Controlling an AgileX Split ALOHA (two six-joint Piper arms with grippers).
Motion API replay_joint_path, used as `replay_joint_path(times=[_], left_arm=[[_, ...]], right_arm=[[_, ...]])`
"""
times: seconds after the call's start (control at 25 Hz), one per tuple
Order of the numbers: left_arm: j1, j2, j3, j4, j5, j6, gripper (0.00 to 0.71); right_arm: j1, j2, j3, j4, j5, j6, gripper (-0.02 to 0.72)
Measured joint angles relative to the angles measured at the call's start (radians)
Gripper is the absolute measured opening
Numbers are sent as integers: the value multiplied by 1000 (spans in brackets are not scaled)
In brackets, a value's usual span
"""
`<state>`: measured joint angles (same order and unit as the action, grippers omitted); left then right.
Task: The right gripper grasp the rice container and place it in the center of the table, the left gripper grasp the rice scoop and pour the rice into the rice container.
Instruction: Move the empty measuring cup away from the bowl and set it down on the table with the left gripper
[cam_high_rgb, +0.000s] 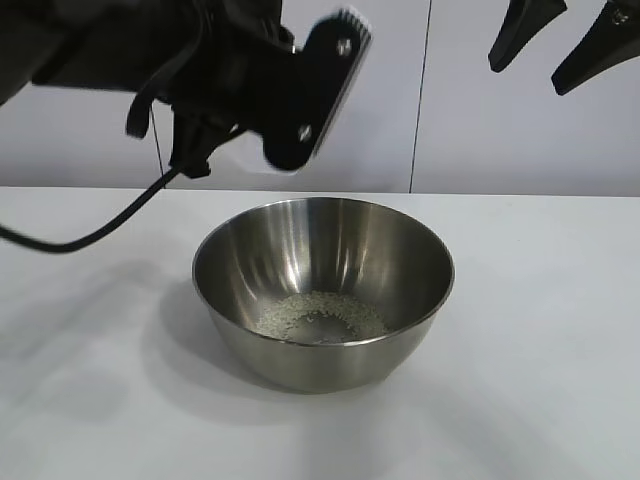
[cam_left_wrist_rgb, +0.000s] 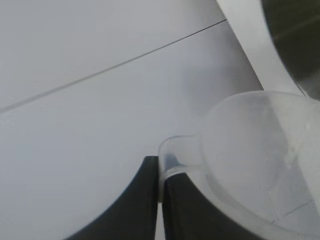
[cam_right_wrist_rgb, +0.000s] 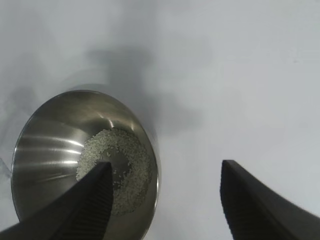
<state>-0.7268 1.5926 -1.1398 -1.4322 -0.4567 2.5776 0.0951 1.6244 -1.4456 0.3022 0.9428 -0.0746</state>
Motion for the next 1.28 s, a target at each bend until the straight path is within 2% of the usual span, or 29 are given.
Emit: replay_joint_path(times=[0.12,0.2,0.4,0.8,0.96,1.12,1.28], left_arm=[[86,-41,-30,-219,92,-2,9],[143,-66,-33,-283,140,-18,9],[265,-101,-33,-311,228,-285,9],[491,-105,-33,-312,390,-1002,9],[580,-105,14,-310,544,-1151,9],[653,-105,120,-297,689,-1144,9],[678,-105,205,-289,723,-938,9]], right_arm=[[0,0,0,0,0,0,432],[0,0,0,0,0,0,432],[0,0,0,0,0,0,432],[0,0,0,0,1,0,432],[0,0,0,0,3,0,432],[0,0,0,0,3,0,432],[0,0,0,0,2,0,432]])
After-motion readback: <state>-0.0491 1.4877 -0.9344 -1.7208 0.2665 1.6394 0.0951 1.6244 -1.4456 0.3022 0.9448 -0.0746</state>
